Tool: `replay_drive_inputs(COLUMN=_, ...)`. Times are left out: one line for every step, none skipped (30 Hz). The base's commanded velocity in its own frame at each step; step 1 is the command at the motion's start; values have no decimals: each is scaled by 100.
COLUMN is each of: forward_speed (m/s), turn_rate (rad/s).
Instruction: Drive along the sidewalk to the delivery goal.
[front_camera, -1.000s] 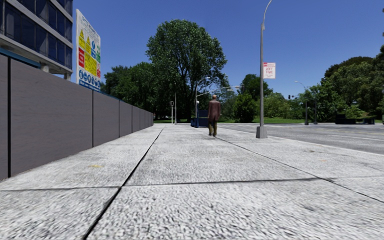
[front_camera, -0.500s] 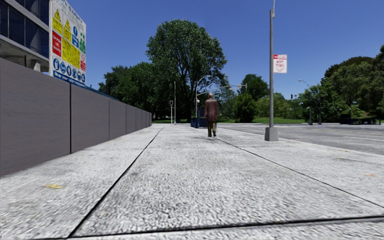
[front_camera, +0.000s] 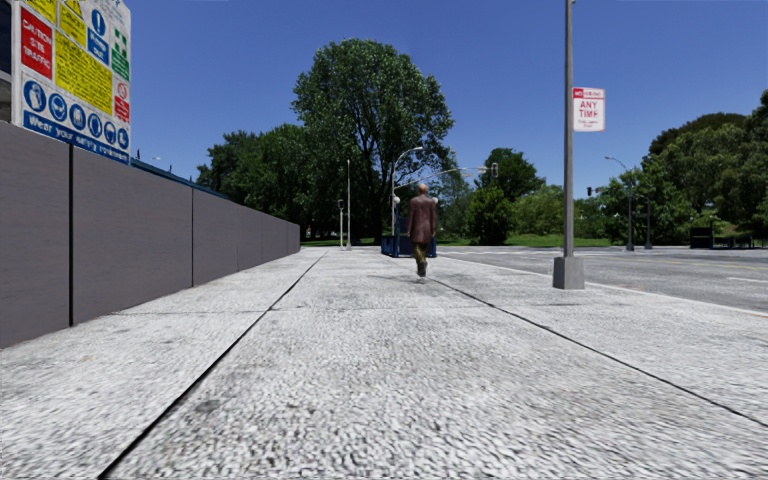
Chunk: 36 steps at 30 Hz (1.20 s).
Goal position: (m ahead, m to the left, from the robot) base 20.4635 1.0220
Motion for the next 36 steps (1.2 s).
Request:
replay_drive_inputs(forward_speed=200, turn_rate=0)
replay_drive_inputs(forward_speed=200, turn_rate=0)
replay_drive_inputs(forward_speed=200, turn_rate=0)
replay_drive_inputs(forward_speed=200, turn_rate=0)
replay_drive_inputs(forward_speed=200, turn_rate=0)
replay_drive_inputs(forward_speed=200, turn_rate=0)
replay_drive_inputs(forward_speed=200, turn_rate=0)
replay_drive_inputs(forward_speed=200, turn_rate=0)
replay_drive_inputs(forward_speed=200, turn_rate=0)
replay_drive_inputs(forward_speed=200, turn_rate=0)
replay_drive_inputs(forward_speed=200, turn_rate=0)
replay_drive_inputs(forward_speed=200, turn_rate=0)
replay_drive_inputs(forward_speed=200, turn_rate=0)
replay_drive_inputs(forward_speed=200, turn_rate=0)
replay_drive_inputs(forward_speed=200, turn_rate=0)
replay_drive_inputs(forward_speed=200, turn_rate=0)
replay_drive_inputs(forward_speed=200, turn_rate=0)
replay_drive_inputs(forward_speed=200, turn_rate=0)
replay_drive_inputs(forward_speed=200, turn_rate=0)
replay_drive_inputs(forward_speed=200, turn_rate=0)
replay_drive_inputs(forward_speed=200, turn_rate=0)
replay_drive_inputs(forward_speed=200, turn_rate=0)
replay_drive_inputs(forward_speed=200, turn_rate=0)
replay_drive_inputs(forward_speed=200, turn_rate=0)
replay_drive_inputs(forward_speed=200, turn_rate=0)
replay_drive_inputs(forward_speed=200, turn_rate=0)
replay_drive_inputs(forward_speed=200, turn_rate=0)
replay_drive_inputs(forward_speed=200, turn_rate=0)
replay_drive_inputs(forward_speed=200, turn_rate=0)
replay_drive_inputs(forward_speed=200, turn_rate=0)
replay_drive_inputs(forward_speed=200, turn_rate=0)
replay_drive_inputs(forward_speed=200, turn_rate=0)
replay_drive_inputs(forward_speed=200, turn_rate=0)
replay_drive_inputs(forward_speed=200, turn_rate=0)
replay_drive_inputs(forward_speed=200, turn_rate=0)
replay_drive_inputs(forward_speed=200, turn_rate=0)
